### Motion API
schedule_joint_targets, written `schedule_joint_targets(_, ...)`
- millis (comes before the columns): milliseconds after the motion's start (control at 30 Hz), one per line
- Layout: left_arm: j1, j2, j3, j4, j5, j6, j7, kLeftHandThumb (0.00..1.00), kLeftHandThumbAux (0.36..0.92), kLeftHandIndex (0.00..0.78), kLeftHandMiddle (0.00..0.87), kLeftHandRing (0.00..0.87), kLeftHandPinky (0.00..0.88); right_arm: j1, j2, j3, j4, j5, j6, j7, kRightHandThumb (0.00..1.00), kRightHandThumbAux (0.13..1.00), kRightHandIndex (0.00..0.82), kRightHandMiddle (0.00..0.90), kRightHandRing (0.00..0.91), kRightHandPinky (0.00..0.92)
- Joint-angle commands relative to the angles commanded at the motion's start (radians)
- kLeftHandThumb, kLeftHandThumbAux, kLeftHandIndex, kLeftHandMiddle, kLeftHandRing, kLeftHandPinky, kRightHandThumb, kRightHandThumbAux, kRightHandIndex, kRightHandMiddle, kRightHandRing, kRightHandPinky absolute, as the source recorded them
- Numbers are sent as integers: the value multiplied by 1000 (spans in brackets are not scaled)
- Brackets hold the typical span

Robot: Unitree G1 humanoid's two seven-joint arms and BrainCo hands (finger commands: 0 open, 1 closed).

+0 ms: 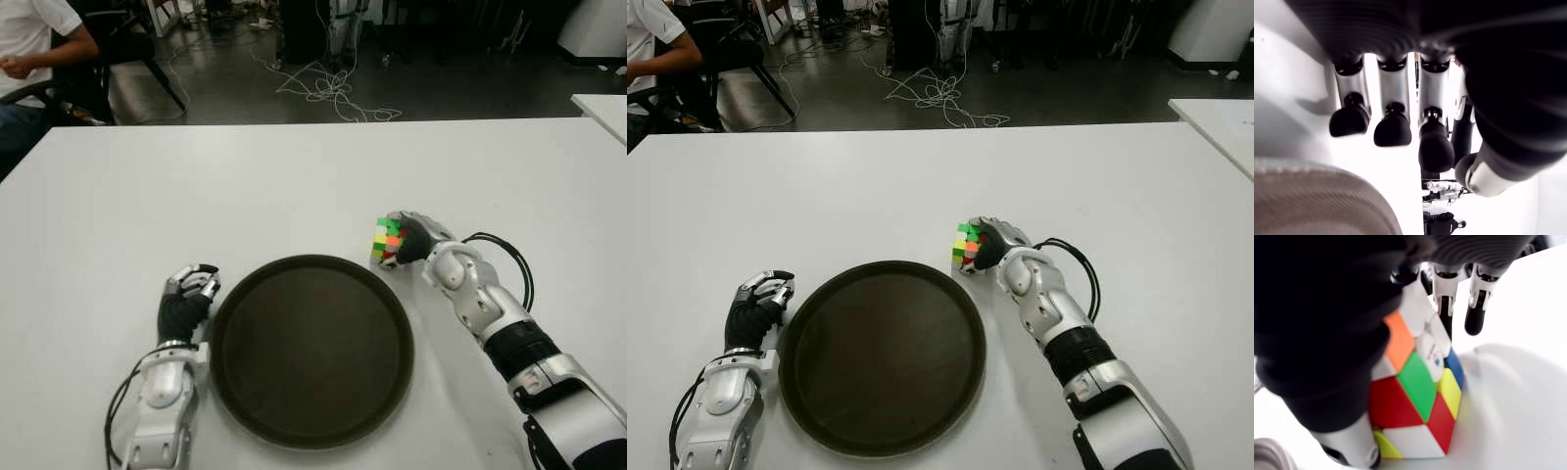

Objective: Pick up the Rubik's Cube and put it in the plate

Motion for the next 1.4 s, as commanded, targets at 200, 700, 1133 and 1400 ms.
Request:
schedule_joint_targets(200, 0, -3, 2, 0, -1, -1, 6, 709, 705, 443, 801, 813, 802, 3, 0, -1, -7, 5, 6, -6, 153, 825, 557, 721, 739, 725)
schedule_joint_targets(700, 0, -2, 2, -1, -5, 0, 5, 708, 706, 443, 799, 811, 799, 10, 1, -3, -20, 11, 8, -14, 175, 828, 559, 734, 759, 760)
schedule_joint_targets(1133, -2, 1, 2, -1, -5, 14, 5, 708, 706, 443, 801, 813, 803, 10, -1, 1, -19, 4, 5, -26, 96, 816, 578, 742, 762, 755)
schedule_joint_targets(1400, -2, 4, 1, 8, -3, -1, 2, 708, 705, 444, 801, 814, 805, 16, 4, -15, -35, 11, 5, -53, 119, 815, 591, 737, 762, 755)
